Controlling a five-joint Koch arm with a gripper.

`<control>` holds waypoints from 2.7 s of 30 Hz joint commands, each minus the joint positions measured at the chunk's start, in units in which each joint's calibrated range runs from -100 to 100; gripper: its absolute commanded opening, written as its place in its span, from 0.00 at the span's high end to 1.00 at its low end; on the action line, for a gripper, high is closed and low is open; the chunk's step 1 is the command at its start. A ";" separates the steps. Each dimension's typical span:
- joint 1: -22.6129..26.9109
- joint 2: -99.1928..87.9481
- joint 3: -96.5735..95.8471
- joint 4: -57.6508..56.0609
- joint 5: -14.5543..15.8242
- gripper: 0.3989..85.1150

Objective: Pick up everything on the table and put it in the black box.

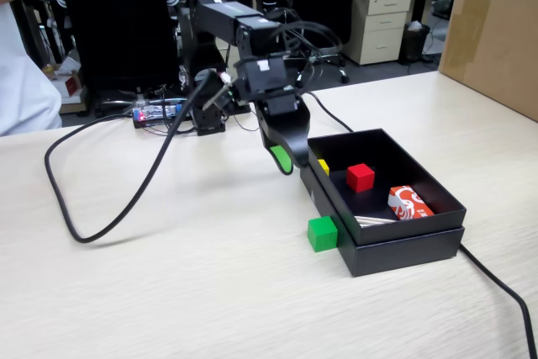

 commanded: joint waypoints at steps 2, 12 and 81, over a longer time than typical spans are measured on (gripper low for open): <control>0.49 15.15 17.22 -3.10 0.83 0.44; 2.20 28.81 23.39 -3.10 2.39 0.44; 9.52 24.10 23.48 -1.63 -1.27 0.99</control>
